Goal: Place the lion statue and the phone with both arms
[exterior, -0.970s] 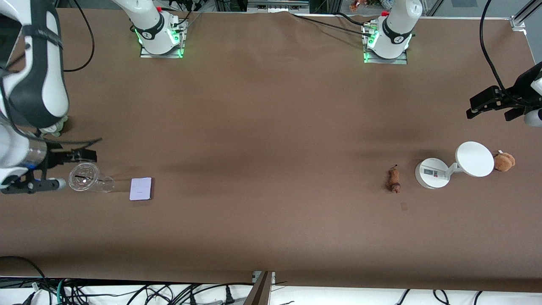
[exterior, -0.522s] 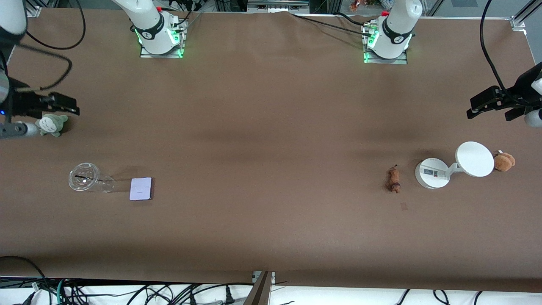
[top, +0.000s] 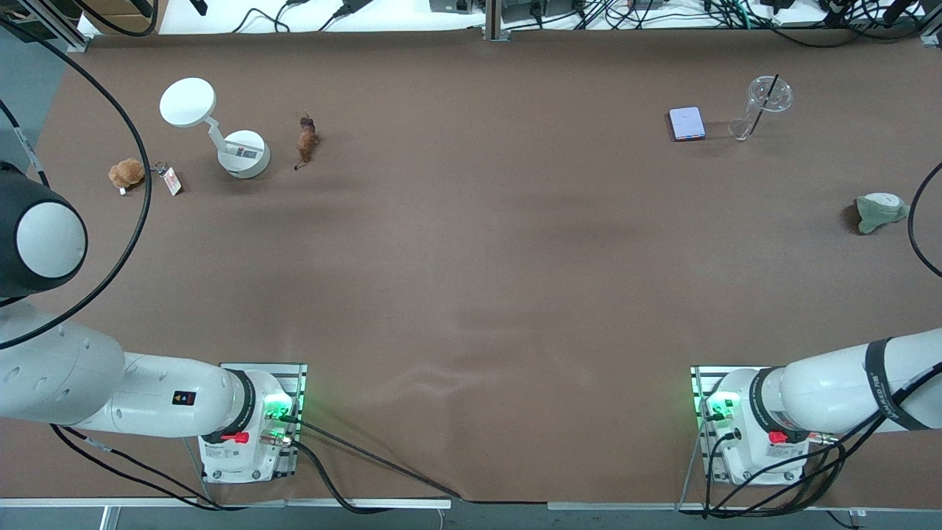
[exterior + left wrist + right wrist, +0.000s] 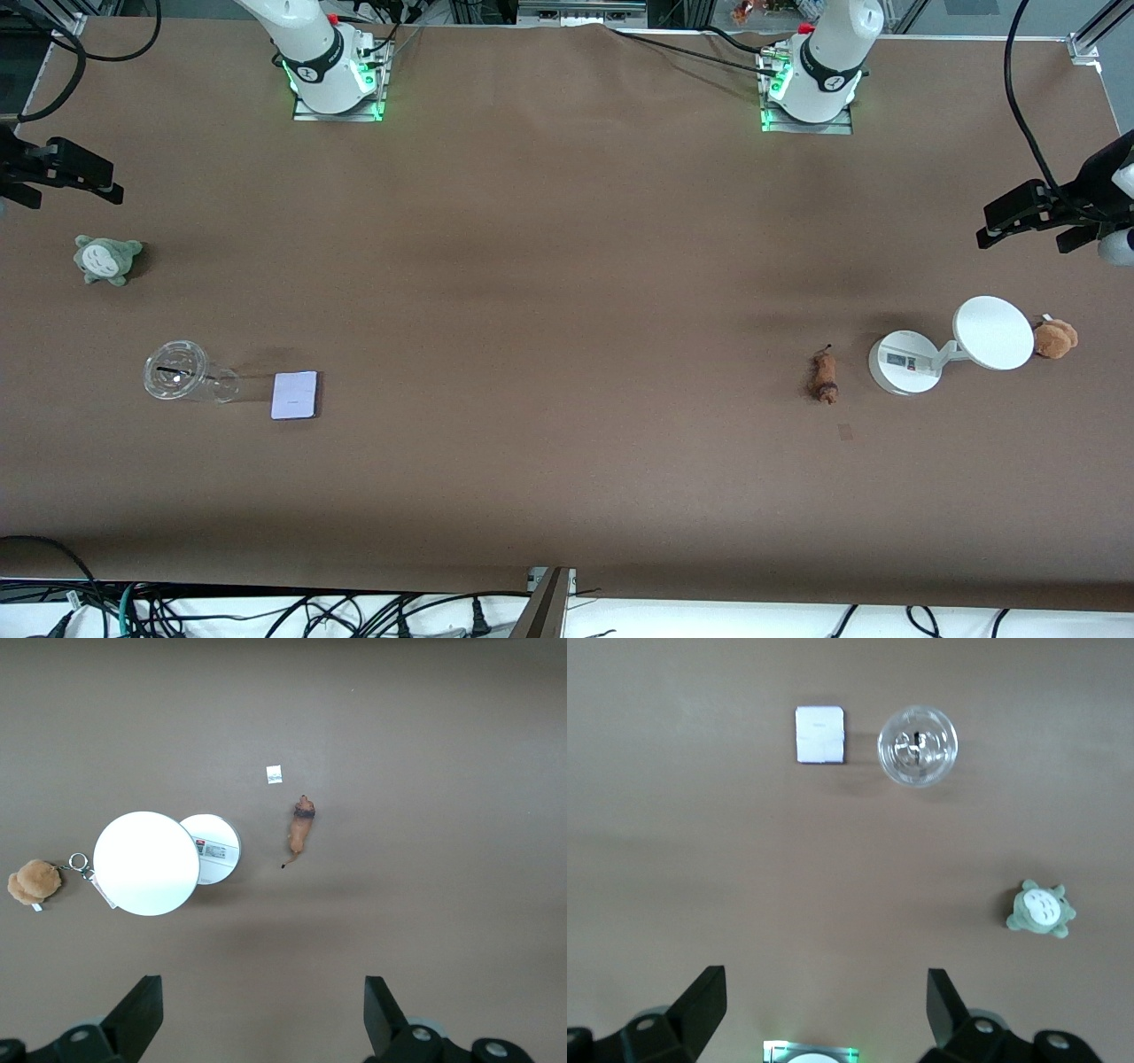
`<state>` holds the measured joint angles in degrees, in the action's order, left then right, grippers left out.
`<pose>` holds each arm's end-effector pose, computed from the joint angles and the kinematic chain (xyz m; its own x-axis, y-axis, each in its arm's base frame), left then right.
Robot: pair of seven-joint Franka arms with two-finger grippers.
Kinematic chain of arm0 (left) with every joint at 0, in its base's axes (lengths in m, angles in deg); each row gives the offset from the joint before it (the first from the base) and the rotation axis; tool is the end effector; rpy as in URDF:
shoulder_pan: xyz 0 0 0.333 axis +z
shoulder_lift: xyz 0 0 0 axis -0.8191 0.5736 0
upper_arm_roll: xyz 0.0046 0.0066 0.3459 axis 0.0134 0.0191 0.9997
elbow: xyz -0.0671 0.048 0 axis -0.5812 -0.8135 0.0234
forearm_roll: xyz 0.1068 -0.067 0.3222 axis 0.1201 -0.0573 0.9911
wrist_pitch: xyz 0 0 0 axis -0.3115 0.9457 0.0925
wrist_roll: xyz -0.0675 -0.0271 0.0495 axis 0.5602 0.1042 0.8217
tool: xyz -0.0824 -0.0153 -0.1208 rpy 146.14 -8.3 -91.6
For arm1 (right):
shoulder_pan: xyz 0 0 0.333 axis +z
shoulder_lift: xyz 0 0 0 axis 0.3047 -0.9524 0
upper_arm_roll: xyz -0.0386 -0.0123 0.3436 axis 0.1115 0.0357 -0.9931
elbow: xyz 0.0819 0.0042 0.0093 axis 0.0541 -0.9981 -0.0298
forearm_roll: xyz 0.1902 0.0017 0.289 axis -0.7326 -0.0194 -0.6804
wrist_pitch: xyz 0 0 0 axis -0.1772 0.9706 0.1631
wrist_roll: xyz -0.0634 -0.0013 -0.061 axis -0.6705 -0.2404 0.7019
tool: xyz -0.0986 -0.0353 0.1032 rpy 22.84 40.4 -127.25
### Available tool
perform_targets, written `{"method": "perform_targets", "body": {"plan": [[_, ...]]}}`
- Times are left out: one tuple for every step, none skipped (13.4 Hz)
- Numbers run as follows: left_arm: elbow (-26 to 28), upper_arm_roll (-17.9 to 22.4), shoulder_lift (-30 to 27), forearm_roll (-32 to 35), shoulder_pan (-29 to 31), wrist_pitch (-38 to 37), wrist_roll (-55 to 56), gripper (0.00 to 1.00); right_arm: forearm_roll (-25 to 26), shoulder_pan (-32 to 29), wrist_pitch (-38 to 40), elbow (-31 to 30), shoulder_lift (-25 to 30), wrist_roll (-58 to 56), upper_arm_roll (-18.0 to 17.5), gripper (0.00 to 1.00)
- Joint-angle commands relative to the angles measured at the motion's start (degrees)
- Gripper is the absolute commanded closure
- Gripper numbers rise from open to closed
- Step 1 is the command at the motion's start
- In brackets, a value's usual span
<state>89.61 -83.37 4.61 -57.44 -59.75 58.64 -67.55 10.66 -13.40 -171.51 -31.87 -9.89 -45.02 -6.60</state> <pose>0.5374 0.0003 0.6154 1.0000 -0.0067 -0.0069 -0.0064 -0.9989 0.0471 0.5062 -0.0315 0.6090 0.9926 0.0599 -0.1057 0.0599 -0.9982 -0.0032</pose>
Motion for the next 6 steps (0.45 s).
{"method": "perform_targets", "body": {"plan": [[-1.64,0.15,0.82,-0.55,0.27,-0.49,-0.46,0.0,-0.04,-0.91,1.26,0.13,-1.66,2.59,0.21,0.0],[-1.64,0.07,0.73,-0.55,0.18,-0.49,-0.37,0.0,-0.04,-1.0,0.91,0.22,-1.93,2.51,0.39,0.0],[-1.64,0.07,0.73,-0.55,0.1,-0.49,-0.37,0.0,-0.04,-0.92,0.56,0.31,-2.02,2.08,0.3,0.0],[-1.64,0.07,0.73,-0.55,0.18,-0.49,-0.37,0.0,-0.13,-0.66,0.64,0.83,-2.1,2.16,0.21,0.0],[-1.64,0.07,0.73,-0.63,0.18,-0.49,-0.37,0.0,0.05,-0.31,0.64,1.19,-2.28,2.42,0.13,0.0],[-1.64,0.07,0.73,-0.64,0.18,-0.49,-0.37,0.0,0.13,-0.21,0.73,1.28,-2.54,2.34,-0.14,0.0]]}}
